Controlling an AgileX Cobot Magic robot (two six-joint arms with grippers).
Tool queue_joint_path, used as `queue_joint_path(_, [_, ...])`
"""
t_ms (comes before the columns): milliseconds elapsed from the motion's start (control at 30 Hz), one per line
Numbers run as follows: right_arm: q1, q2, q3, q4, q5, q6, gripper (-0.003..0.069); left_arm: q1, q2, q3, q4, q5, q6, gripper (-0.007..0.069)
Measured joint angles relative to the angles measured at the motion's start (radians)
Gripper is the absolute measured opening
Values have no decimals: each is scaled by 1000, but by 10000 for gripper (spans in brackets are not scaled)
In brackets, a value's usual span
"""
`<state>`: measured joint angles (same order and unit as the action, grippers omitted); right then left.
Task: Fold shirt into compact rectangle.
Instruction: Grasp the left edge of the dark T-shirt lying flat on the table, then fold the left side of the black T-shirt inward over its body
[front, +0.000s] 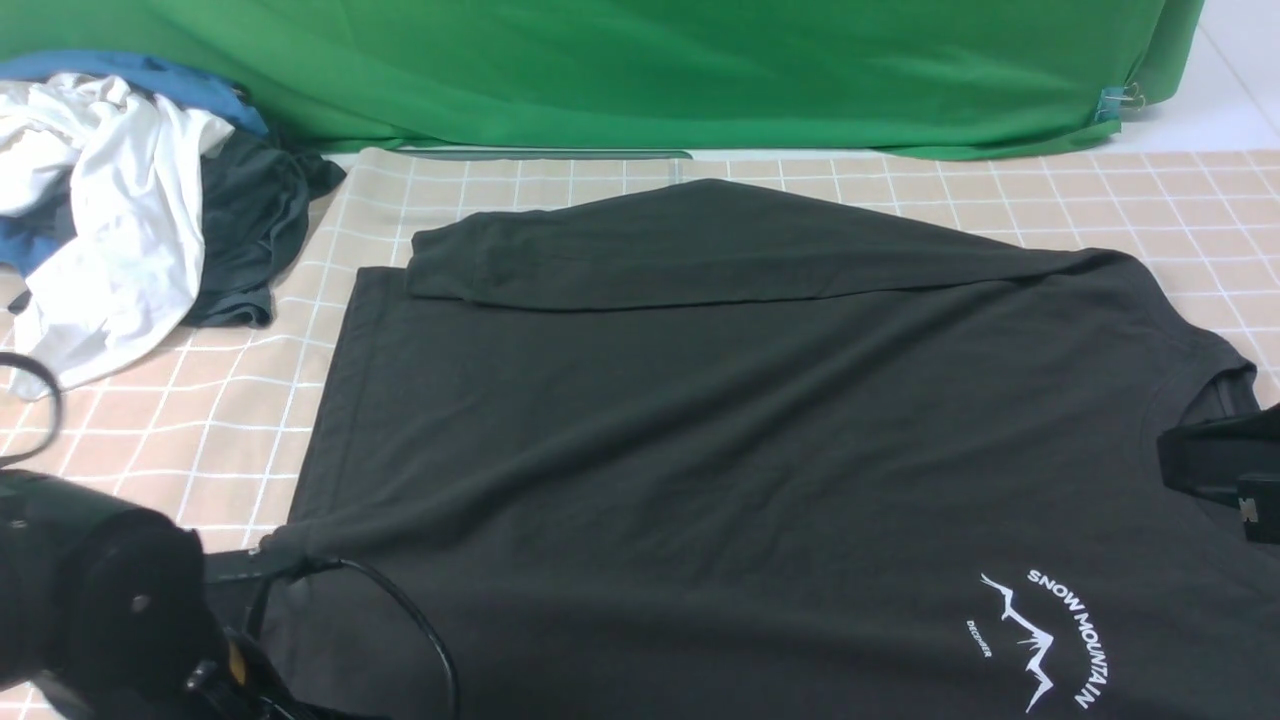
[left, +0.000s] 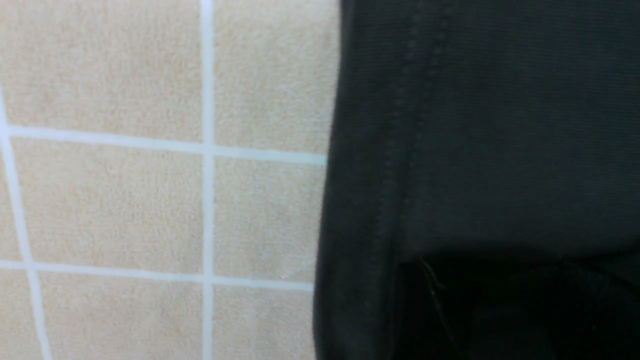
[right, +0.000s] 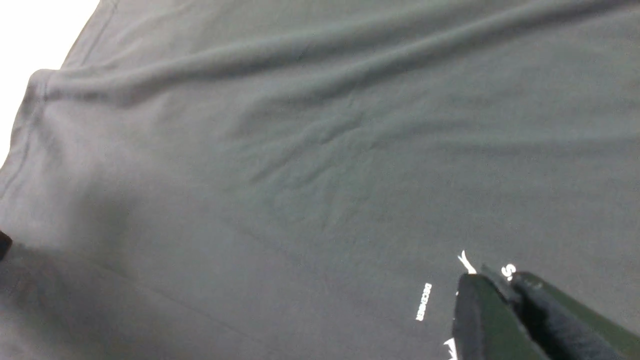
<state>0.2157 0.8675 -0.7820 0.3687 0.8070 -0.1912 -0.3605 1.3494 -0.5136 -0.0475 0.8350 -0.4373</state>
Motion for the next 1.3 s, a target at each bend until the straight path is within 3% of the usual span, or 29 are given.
queue_joint_path(167, [0, 0, 0, 0, -6, 0, 112, 0, 41, -8, -6, -7, 55, 332])
queue_joint_path(267, [0, 0, 0, 0, -6, 0, 117, 0, 46, -9, -33, -9, 85, 279])
queue_joint_path(367, [0, 0, 0, 0, -6, 0, 123, 1, 49, -9, -96, -19, 171, 113])
queue_joint_path(467, [0, 0, 0, 0, -6, 0, 123, 1, 49, -9, -112, -22, 190, 43])
queue_joint_path(800, [0, 0, 0, 0, -6, 0, 132, 0, -52, -170, -131, 140, 151, 31])
queue_joint_path(1033, [0, 0, 0, 0, -11, -1, 141, 0, -88, -388, 72, 268, -27, 31])
queue_joint_path(1300, [0, 0, 0, 0, -39, -4, 144, 0, 56, -615, 155, 276, -53, 31])
